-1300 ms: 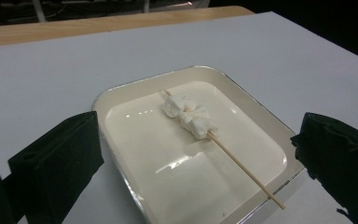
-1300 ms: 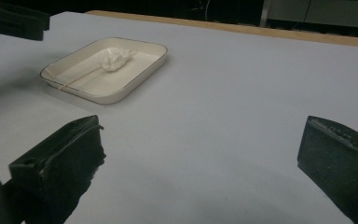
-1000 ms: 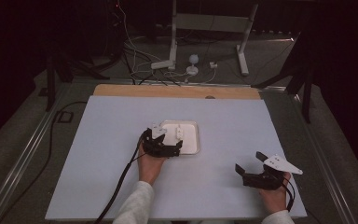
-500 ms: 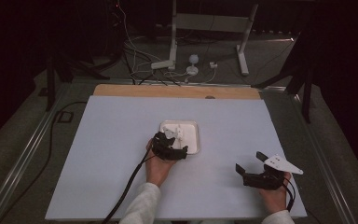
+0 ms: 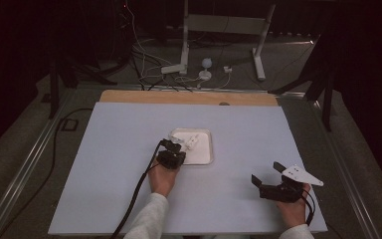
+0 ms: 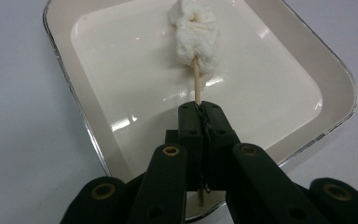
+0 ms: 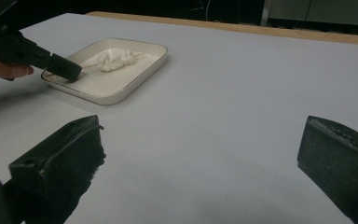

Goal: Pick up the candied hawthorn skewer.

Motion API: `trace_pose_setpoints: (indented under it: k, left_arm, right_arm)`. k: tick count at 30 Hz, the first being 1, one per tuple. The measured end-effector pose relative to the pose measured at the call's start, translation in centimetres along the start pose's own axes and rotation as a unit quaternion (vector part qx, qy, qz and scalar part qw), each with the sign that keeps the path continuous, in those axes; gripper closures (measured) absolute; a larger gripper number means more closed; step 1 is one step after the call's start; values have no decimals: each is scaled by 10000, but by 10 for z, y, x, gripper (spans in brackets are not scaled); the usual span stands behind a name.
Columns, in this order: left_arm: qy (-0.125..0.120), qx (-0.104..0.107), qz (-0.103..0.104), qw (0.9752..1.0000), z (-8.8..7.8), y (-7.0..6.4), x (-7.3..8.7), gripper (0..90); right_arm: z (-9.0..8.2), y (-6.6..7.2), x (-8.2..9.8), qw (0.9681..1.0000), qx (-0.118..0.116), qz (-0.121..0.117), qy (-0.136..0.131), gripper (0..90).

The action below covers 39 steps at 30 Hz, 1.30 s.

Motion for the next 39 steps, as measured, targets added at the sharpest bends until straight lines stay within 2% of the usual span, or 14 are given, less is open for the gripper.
trace_pose_setpoints:
  k: [5, 15, 23, 30, 34, 39]
  left_arm:
    - [-19, 74, 7, 10000, -4, 1, -1, 900]
    - [-329, 170, 9, 9993, -21, 3, -6, 900]
    - [-541, 254, 24, 9982, -37, 4, -3, 899]
    - [-808, 293, 22, 9963, -56, 10, -1, 899]
    - [-962, 333, 111, 9947, -67, 14, 3, 898]
    - [-1264, 501, 53, 9907, -84, 18, 9, 897]
  right_arm:
    - [0, 0, 0, 10000, -1, 9, 4, 0]
    - [0, -1, 0, 10000, -2, 34, 4, 0]
    - [-2, -2, 0, 9999, 5, 103, -21, 0]
    - [-2, -1, -1, 9998, -27, 177, -36, 0]
    - [-4, 0, -4, 9996, -64, 282, -68, 0]
    - [-4, 2, -10, 9997, -87, 221, -82, 0]
Point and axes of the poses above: each handheld gripper's, and its own axes: z roughly forward along the jaws, x roughly out of its underside, y roughly to its left, the point moved 10 cm from there along z, roughly forward along the jaws, and after that the axes turned 4 degrees about x, right-handed, at the moved point
